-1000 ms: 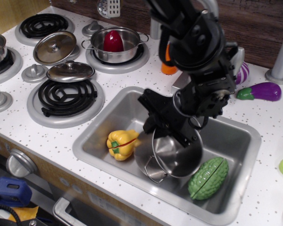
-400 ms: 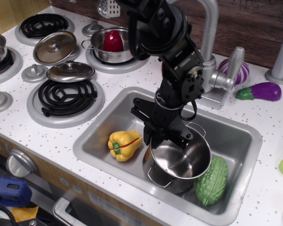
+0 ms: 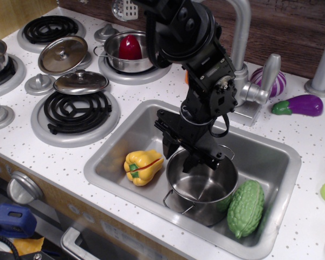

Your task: Flip pot upright in sink

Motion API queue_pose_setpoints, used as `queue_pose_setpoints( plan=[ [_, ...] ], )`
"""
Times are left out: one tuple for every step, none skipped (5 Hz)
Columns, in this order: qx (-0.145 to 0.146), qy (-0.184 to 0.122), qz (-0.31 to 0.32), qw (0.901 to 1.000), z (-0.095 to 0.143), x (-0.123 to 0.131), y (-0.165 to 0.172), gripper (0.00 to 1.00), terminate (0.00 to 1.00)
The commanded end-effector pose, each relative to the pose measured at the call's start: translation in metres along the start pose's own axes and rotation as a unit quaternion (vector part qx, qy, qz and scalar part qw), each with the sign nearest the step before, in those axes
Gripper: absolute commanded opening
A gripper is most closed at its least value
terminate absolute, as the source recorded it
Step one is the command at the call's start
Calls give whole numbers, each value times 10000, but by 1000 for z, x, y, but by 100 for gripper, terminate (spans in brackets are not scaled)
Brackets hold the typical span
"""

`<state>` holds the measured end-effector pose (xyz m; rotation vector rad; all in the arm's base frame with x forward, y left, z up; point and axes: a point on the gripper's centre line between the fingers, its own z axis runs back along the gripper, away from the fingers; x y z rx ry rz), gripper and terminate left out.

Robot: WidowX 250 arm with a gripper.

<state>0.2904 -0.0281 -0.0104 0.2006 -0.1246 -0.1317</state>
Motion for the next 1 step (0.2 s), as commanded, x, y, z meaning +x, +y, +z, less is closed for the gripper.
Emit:
queue_pose_setpoints(
  plan=[
    [-18, -339, 76, 9994, 18, 11, 4, 100, 100]
  ],
)
